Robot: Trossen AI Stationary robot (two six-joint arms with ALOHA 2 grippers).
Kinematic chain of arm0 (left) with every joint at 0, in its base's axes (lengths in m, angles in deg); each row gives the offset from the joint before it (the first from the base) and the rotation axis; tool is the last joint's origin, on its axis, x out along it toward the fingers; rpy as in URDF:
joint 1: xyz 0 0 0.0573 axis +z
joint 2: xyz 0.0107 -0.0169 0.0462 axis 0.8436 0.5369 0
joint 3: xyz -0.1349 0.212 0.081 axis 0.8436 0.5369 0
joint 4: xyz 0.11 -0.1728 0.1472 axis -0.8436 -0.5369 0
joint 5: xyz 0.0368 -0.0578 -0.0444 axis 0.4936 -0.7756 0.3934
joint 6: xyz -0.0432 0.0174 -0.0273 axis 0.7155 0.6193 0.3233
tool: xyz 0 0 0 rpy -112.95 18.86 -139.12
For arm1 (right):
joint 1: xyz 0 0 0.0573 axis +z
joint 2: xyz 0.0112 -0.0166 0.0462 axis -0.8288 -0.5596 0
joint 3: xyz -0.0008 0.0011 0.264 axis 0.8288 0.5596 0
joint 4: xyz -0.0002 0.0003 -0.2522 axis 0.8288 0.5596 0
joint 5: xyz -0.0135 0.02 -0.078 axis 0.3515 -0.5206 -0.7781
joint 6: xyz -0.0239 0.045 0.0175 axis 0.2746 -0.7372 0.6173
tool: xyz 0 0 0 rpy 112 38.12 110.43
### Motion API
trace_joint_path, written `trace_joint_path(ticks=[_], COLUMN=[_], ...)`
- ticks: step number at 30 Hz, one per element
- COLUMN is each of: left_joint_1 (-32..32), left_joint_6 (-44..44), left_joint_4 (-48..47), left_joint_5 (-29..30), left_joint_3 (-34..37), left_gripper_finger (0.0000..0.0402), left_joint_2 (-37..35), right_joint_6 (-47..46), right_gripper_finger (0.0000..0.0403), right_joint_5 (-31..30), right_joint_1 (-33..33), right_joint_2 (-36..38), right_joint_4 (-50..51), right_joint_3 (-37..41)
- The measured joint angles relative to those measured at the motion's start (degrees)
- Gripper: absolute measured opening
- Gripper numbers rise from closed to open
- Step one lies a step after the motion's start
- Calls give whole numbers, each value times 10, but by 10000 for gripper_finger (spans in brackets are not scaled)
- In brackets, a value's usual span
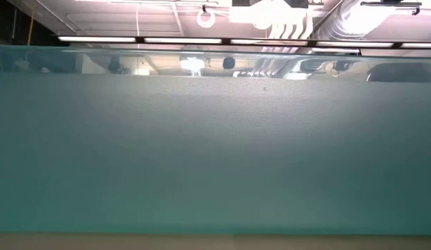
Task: Sort candy
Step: Put the brown chocolate bar into the transparent bin
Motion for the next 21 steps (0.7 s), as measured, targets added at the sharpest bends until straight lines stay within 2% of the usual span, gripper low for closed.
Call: trace_joint_path(ticks=[3, 6, 11, 14, 16, 21], left_joint_1=[0, 0, -1, -8, -16, -49], left_joint_6=[-1, -18, -26, -26, -29, -104], left_joint_4=[1, -2, -2, -11, -25, -100], left_joint_5=[0, 0, -10, -34, -50, -69], left_joint_3=[0, 0, 0, 0, 0, 0], left_gripper_finger=[184, 184, 184, 184, 184, 184], left_joint_2=[-6, -7, 6, 26, 41, 79], right_joint_6=[46, 97, 214, 323, 409, 627], right_gripper_finger=[2, 1, 0, 0, 0, 0], right_joint_5=[-9, -55, -252, -360, -407, -417], right_joint_1=[-2, -18, -90, -157, -208, -324], right_joint_2=[26, 68, 139, 175, 189, 197], right_joint_4=[72, 148, 236, 221, 189, 72], right_joint_3=[-36, -76, -119, -125, -125, -125])
